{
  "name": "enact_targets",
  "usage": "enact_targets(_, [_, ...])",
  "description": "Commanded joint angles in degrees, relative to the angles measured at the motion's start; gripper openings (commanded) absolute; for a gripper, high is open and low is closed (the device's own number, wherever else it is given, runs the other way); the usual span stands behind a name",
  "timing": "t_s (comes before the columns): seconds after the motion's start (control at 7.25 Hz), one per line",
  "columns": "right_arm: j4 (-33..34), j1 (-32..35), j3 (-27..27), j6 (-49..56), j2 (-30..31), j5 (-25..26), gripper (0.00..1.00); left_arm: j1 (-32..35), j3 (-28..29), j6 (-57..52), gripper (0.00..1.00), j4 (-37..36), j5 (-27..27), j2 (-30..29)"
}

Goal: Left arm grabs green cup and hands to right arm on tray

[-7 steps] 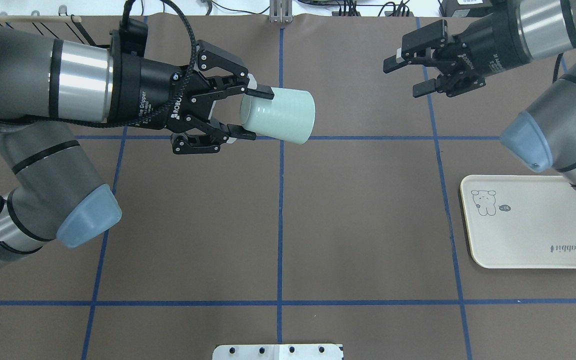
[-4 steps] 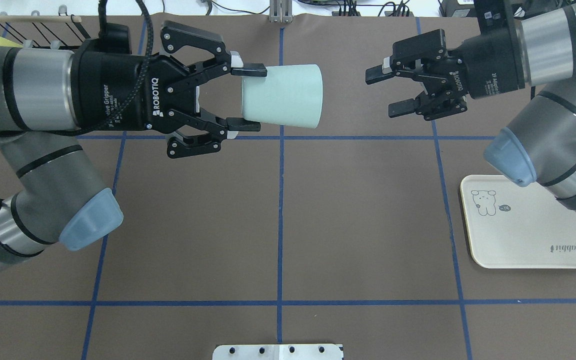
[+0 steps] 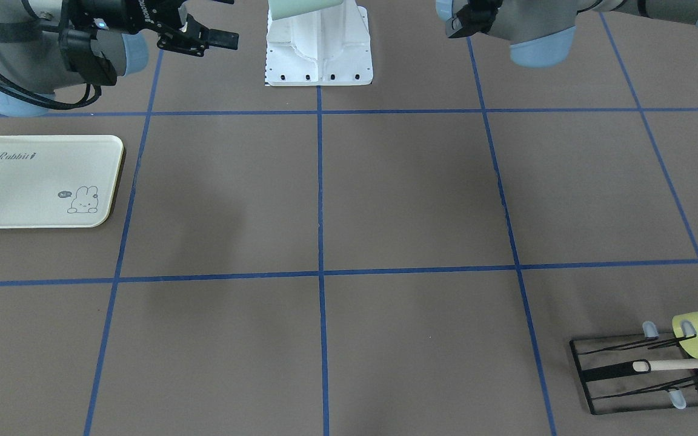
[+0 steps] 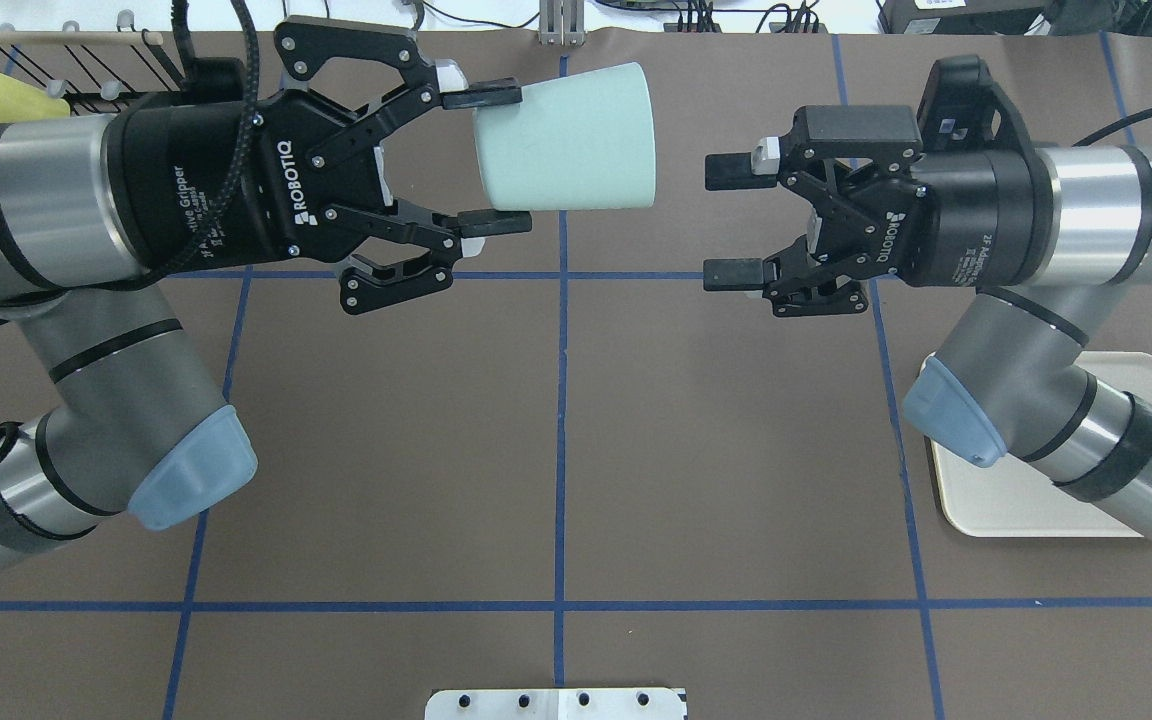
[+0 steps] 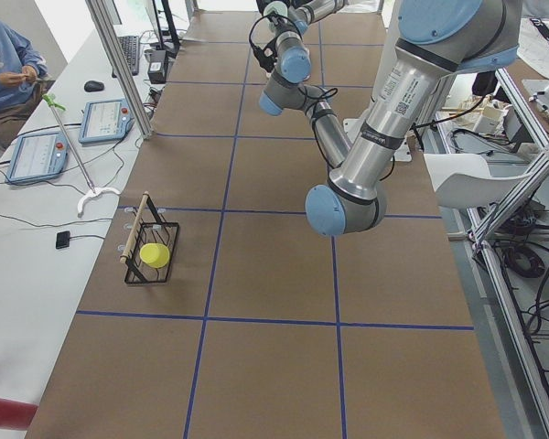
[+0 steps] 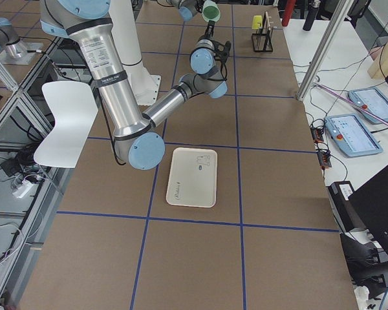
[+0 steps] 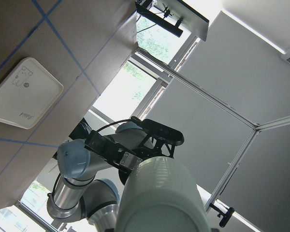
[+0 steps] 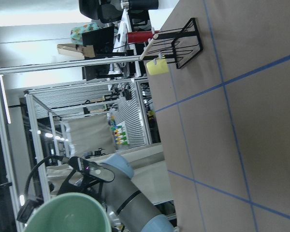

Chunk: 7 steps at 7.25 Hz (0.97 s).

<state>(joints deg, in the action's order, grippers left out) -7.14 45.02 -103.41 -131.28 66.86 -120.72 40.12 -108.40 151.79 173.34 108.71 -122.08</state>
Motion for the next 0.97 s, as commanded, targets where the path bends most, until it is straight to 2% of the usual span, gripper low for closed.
enact_targets(0.0, [-1.6, -2.4, -0.4, -0.4, -0.1, 4.7, 0.92, -0.6, 0.4, 0.1, 0.0, 0.1, -0.3, 0.0])
enact_targets(0.28, [-1.5, -3.4, -0.2, -0.1, -0.5, 6.2, 0.91, -1.8, 0.3, 0.0, 0.0, 0.1, -1.7, -0.1])
enact_targets(0.41, [-1.5, -3.6, -0.1, -0.1, -0.7, 6.3, 0.86, -3.1, 0.4, -0.1, 0.0, 0.1, -2.4, -0.4])
enact_targets(0.69, [-1.6, -3.8, -0.3, -0.1, -0.8, 6.2, 0.7, -3.7, 0.6, -0.2, 0.0, 0.1, -3.9, -0.6])
enact_targets(0.83, [-1.6, -3.8, -0.2, -0.1, -0.8, 6.2, 0.67, -3.8, 0.6, -0.2, 0.0, 0.0, -3.9, -0.7])
